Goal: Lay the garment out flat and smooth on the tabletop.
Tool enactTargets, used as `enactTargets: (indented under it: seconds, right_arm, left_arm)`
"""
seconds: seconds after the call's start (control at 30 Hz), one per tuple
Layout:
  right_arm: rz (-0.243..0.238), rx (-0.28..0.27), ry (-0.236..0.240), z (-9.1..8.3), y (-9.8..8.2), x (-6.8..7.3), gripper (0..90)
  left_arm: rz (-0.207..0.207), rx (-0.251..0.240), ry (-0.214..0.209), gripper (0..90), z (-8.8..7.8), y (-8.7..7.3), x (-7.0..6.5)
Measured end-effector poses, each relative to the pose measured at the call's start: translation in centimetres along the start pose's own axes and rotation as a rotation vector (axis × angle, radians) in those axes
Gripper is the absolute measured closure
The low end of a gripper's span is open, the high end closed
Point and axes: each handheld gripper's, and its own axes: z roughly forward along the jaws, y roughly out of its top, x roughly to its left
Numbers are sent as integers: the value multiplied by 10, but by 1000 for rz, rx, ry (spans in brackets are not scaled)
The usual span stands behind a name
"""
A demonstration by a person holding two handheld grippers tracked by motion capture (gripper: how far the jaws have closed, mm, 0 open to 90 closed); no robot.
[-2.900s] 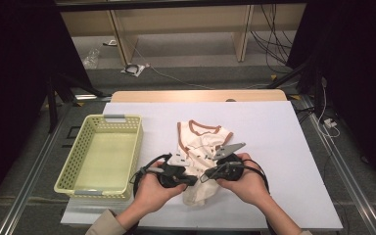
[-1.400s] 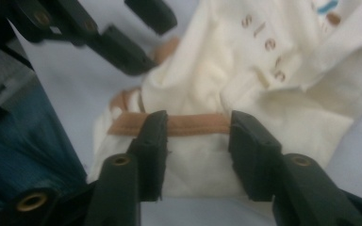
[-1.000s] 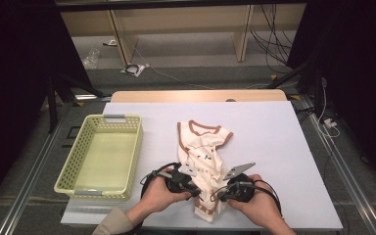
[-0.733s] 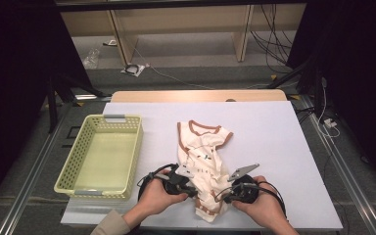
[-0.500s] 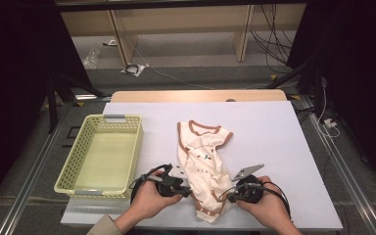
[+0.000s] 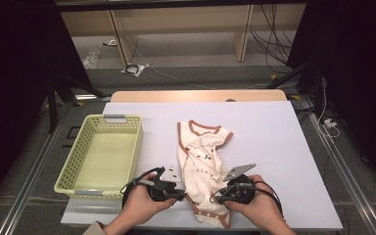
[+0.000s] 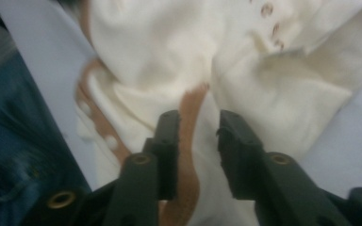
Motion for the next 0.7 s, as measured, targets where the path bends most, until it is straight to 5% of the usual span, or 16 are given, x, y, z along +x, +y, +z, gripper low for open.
enactTargets:
  seconds: [0.1, 0.27, 0.37, 0.53, 0.7]
  right_arm:
    - [-3, 45, -7, 2, -5, -3, 900]
    - [7, 29, -66, -10, -11, -15, 900]
    - [44, -12, -55, -16, -14, -19, 900]
    - [42, -84, 33, -12, -1, -4, 716]
    - [9, -44, 55, 15, 18, 13, 651]
  left_arm:
    - [-11, -3, 3, 866, -7, -2, 4]
    - [-49, -24, 14, 865, -23, -12, 13]
    - [-68, -42, 28, 865, -31, -16, 17]
    - [-68, -48, 32, 864, -32, -14, 16]
    - [-65, -34, 24, 863, -28, -14, 15]
